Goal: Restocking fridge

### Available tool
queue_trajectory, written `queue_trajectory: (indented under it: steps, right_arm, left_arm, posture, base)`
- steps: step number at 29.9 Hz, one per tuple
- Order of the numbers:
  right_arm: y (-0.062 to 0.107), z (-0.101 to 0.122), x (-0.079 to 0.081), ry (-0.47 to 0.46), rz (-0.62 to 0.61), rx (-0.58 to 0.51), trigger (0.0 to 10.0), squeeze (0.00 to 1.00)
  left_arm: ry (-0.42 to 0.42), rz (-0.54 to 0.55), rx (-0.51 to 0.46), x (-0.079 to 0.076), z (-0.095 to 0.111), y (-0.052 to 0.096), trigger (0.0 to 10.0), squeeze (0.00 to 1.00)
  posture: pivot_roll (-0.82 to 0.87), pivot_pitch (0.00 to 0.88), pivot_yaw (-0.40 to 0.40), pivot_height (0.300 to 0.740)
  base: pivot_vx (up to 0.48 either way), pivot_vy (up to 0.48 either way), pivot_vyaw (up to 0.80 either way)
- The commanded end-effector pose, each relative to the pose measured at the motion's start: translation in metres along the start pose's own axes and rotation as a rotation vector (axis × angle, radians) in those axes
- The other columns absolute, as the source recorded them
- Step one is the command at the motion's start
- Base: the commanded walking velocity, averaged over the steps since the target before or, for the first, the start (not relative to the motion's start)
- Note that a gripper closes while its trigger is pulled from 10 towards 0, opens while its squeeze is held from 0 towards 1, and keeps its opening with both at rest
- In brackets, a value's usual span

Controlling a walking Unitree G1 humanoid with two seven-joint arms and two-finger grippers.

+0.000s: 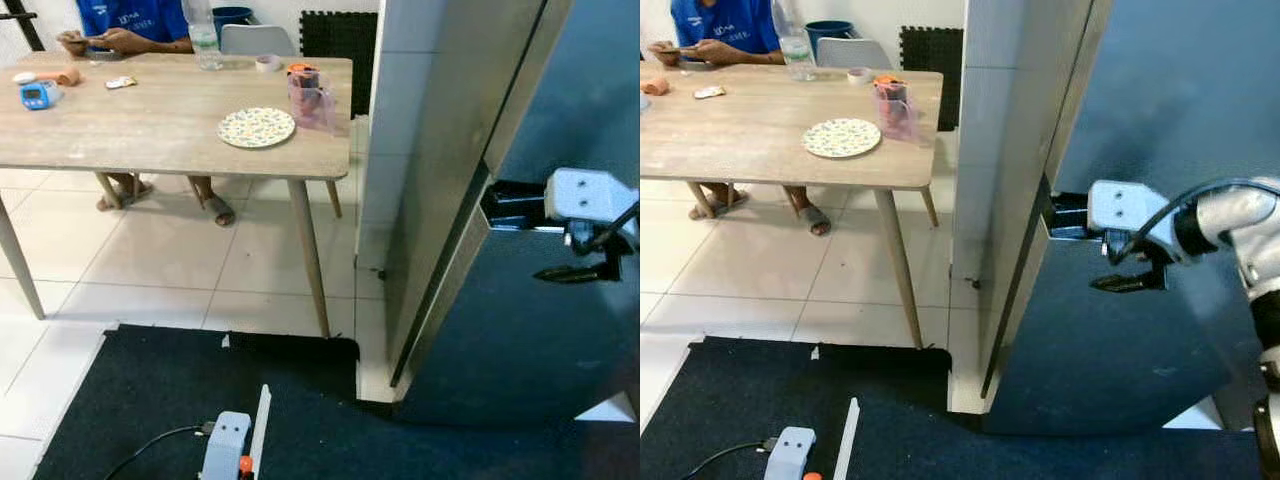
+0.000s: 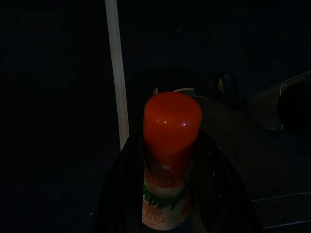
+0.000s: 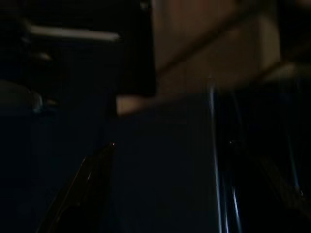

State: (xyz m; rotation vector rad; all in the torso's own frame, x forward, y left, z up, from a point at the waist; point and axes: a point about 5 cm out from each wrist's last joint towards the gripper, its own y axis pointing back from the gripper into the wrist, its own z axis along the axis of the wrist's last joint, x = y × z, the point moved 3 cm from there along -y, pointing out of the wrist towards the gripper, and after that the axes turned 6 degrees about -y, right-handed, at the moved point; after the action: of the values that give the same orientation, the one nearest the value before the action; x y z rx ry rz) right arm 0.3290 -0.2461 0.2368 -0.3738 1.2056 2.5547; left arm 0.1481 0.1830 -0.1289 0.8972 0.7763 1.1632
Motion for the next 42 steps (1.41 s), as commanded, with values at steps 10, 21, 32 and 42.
queue_trajectory:
  steps: [10,21,32,42]
  right_arm:
    - [0.015,0.069,0.028,0.109,0.134,-0.393,10.0,0.00]
    - [-0.062,0.007,0.071,-0.197,0.241,-0.275,10.0,0.00]
    - [-0.113,-0.153,0.154,-0.716,0.062,0.233,0.0,0.00]
    - [-0.147,-0.196,0.225,-1.056,-0.167,0.366,0.0,0.00]
  left_arm:
    - [0.014,-0.097,0.055,-0.021,-0.016,-0.001,10.0,0.00]
    - [0.016,-0.091,0.039,-0.019,-0.010,-0.001,10.0,0.00]
    - [0.041,-0.046,0.017,-0.009,-0.005,-0.001,10.0,0.00]
    - [0.209,0.044,-0.114,0.014,0.023,0.001,10.0,0.00]
  posture:
    - [-0.04,0.024,-0.035,0.740]
    - [-0.04,0.022,-0.034,0.740]
    - [-0.04,0.025,-0.033,0.740]
    - [-0.05,0.010,-0.021,0.740]
  base:
    - [0.000,0.000,0.00]
    - [0.000,0.000,0.00]
    - [0.000,0.000,0.00]
    - [0.000,0.000,0.00]
